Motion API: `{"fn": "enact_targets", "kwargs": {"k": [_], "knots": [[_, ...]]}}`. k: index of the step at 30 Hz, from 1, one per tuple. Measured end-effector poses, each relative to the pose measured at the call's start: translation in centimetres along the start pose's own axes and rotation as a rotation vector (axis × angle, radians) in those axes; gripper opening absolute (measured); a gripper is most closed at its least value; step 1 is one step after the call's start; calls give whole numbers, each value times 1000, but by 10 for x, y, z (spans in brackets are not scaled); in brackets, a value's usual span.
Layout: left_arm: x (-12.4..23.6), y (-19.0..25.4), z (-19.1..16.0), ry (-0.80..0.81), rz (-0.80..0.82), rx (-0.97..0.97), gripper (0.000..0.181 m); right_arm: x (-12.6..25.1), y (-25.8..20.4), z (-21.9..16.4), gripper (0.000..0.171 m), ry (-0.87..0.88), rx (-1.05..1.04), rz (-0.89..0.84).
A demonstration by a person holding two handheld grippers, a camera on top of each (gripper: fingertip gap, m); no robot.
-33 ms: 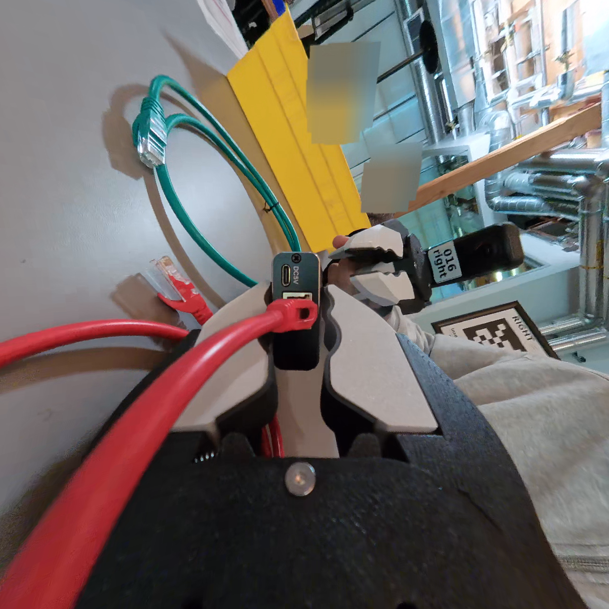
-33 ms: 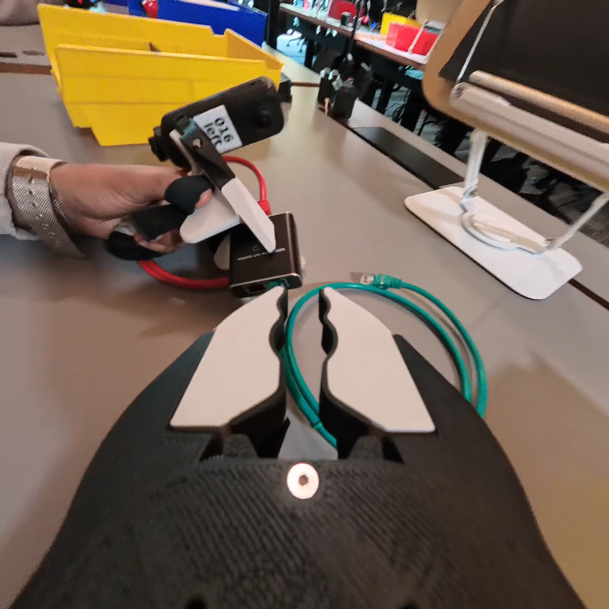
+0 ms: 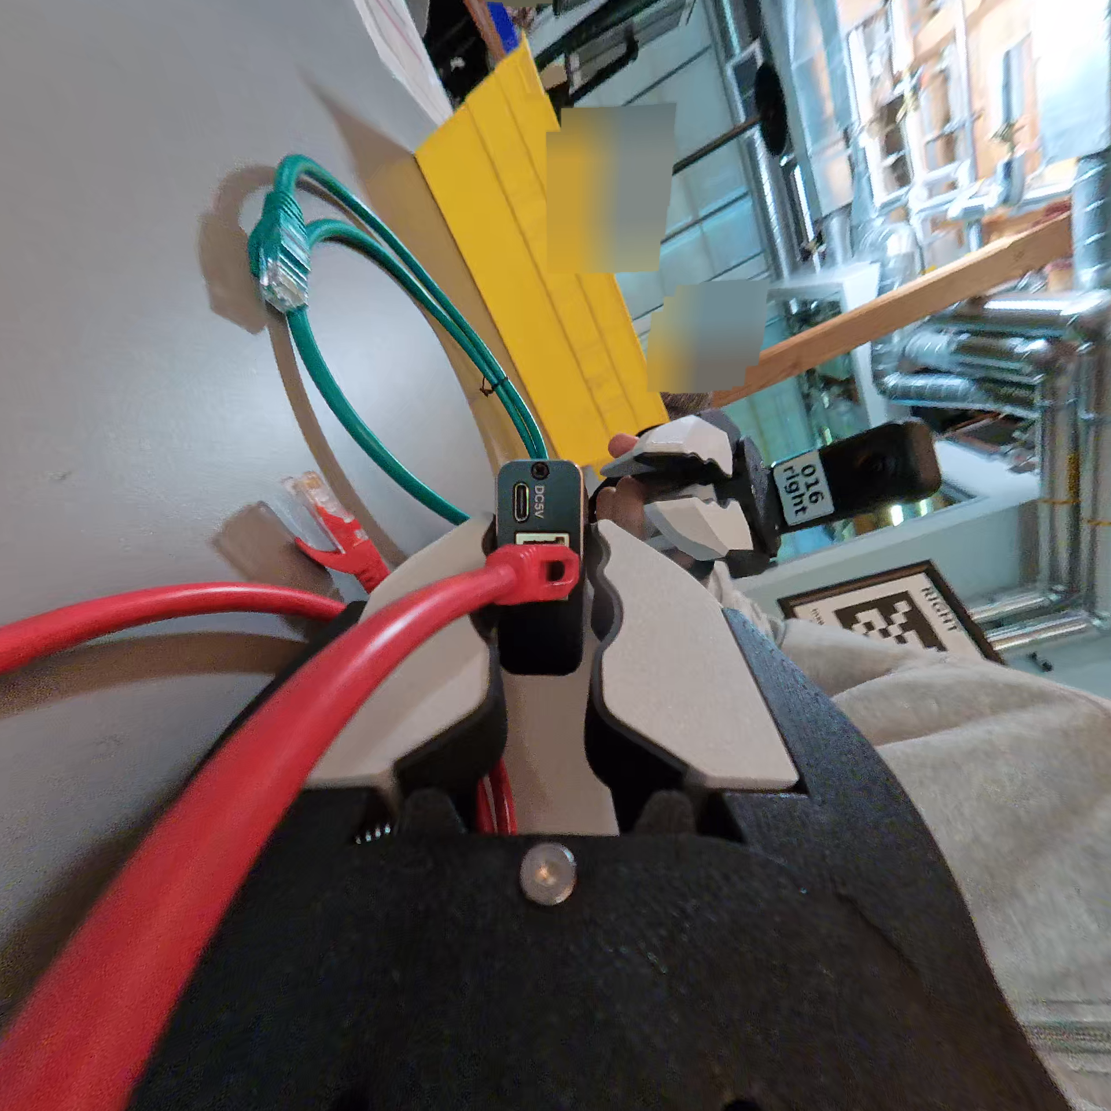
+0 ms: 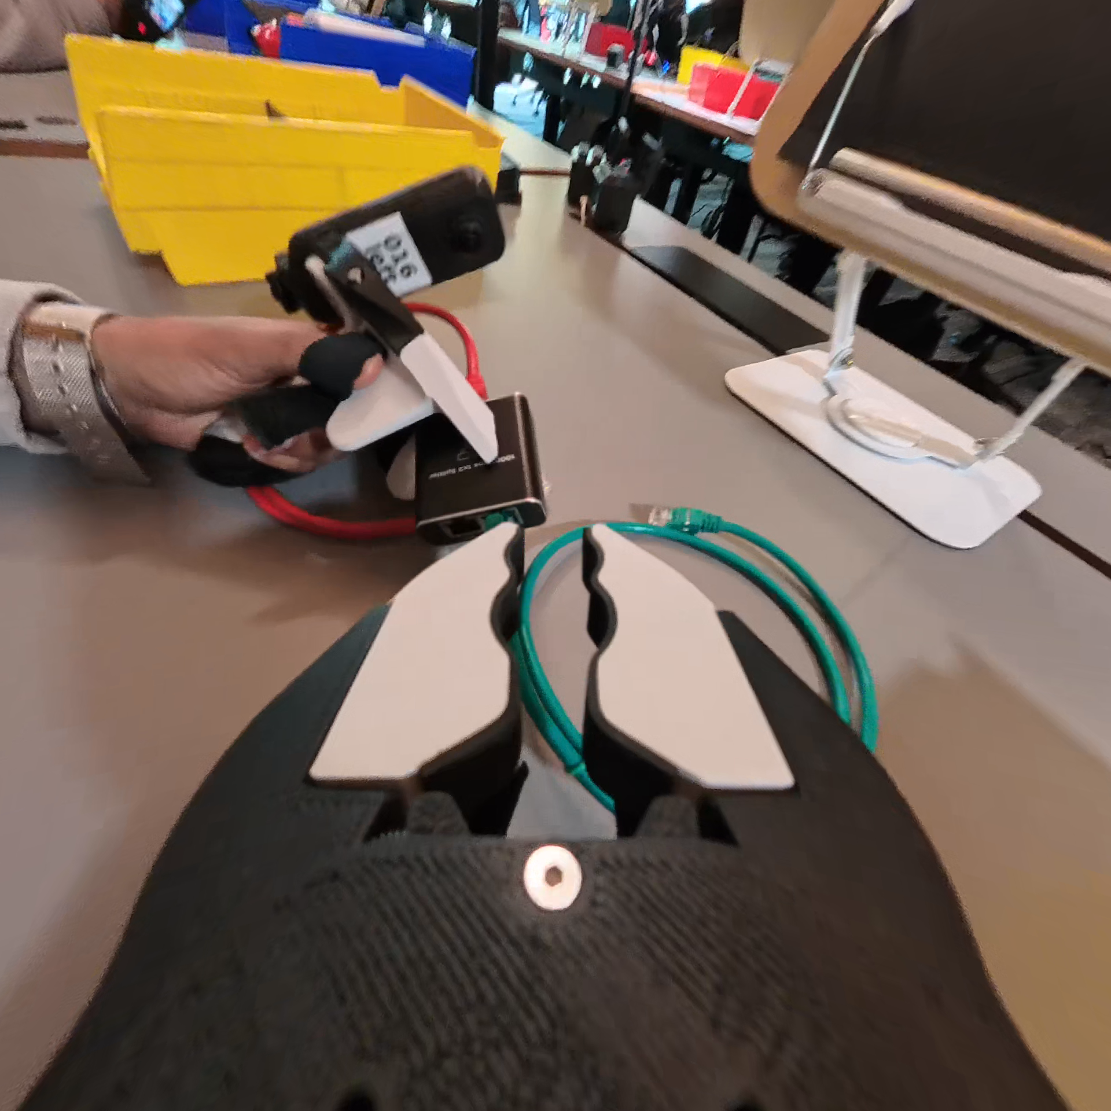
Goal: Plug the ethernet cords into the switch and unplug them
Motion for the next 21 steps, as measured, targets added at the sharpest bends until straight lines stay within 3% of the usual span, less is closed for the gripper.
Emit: {"fn": "enact_targets", "kwargs": {"k": [6,13,17,21], "knots": [[8,-5,9,89,-31,61,25,-9,-35,67,24,172,87,48],[5,-6,7,63,-19,67,25,-96,-149,160,28,244,304,367],[6,-7,7,62,-31,87,25,-172,-209,187,32,104,460,534],[8,-7,9,77,-60,110,25,-241,-255,189,22,-221,610,732]]}}
Point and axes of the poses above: each gripper's, where its closed fingertips meet, x back along the fingers, z out of its top, y = z × x across the jaws, the point moved 5 cm from there along x, back along the fingers, and after that the axes turned 7 degrees about -x, right-handed, at the moved point
